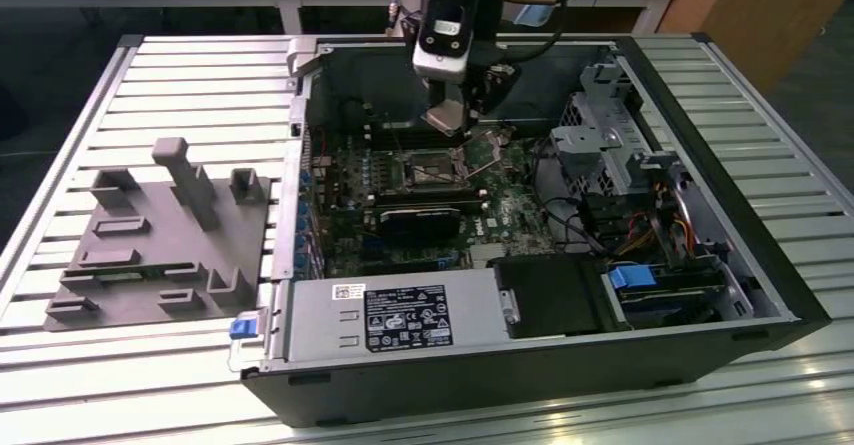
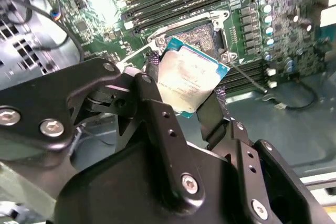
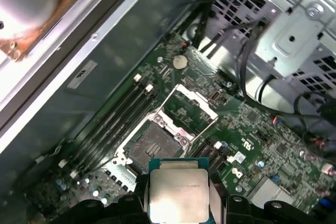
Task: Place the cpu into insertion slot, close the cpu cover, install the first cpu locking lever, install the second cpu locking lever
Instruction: 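Place the cpu into insertion slot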
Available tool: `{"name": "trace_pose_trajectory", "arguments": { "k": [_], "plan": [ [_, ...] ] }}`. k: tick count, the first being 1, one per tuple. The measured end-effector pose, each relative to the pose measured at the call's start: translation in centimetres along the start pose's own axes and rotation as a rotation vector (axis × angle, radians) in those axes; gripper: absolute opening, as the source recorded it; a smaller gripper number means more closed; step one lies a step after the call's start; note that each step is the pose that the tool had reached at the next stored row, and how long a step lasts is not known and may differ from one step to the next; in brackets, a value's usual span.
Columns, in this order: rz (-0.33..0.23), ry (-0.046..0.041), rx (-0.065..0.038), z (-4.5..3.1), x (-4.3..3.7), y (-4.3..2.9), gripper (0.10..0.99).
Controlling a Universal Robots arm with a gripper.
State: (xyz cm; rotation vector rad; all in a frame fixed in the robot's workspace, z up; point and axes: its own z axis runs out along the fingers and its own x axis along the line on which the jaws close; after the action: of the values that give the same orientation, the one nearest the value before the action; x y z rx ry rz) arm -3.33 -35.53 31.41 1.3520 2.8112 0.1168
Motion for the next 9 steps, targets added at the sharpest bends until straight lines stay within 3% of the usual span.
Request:
{"name": "trace_pose_trajectory", "arguments": {
  "k": [9],
  "plan": [
    [0.163, -0.0125, -0.002, 0.35, 0.0, -0.03, 0.541]
  ]
}}
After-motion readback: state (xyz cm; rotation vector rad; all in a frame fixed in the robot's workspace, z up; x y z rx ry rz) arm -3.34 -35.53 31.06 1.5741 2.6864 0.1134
